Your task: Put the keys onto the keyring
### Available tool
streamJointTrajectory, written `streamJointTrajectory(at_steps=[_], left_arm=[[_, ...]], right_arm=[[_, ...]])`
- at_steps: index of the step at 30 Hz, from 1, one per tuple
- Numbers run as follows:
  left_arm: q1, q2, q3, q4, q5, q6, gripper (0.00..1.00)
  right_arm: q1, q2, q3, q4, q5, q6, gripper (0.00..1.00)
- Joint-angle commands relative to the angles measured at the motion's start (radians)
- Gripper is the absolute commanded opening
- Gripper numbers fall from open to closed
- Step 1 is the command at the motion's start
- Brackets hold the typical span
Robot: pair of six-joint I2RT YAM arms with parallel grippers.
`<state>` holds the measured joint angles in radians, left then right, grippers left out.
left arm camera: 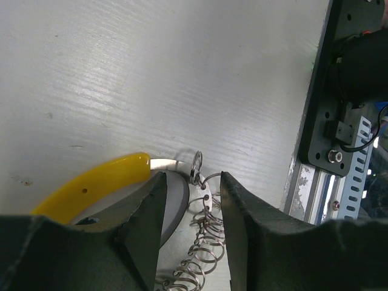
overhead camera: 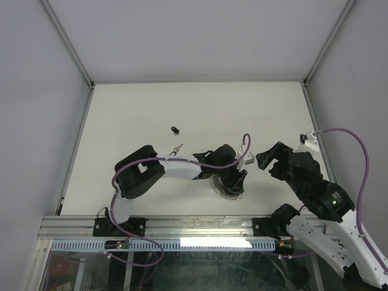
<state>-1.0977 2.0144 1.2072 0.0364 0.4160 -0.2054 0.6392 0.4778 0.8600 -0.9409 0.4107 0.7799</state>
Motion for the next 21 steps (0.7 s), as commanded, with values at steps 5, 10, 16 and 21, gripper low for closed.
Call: streamJointTrajectory(at_steps=[5,10,16,21], left_arm=[[0.004,0.008,0.048,0.037,0.051,0.014,0.37],[0.004,0.012,0.050,0.043,0.059,0.011,0.36],[0.004,0.022,0.056,0.056,0.079,0.000,0.32],[0.002,0.029,0.061,0.059,0.084,-0.003,0.32]], right_arm=[[0.001,-0.018,0.022,0.026,0.013,0.019,0.81],[0.001,-0.019,0.020,0.025,0.010,0.022,0.81],[0.001,-0.025,0.019,0.024,0.016,0.023,0.81],[0.001,-0.024,0.018,0.025,0.017,0.024,0.81]])
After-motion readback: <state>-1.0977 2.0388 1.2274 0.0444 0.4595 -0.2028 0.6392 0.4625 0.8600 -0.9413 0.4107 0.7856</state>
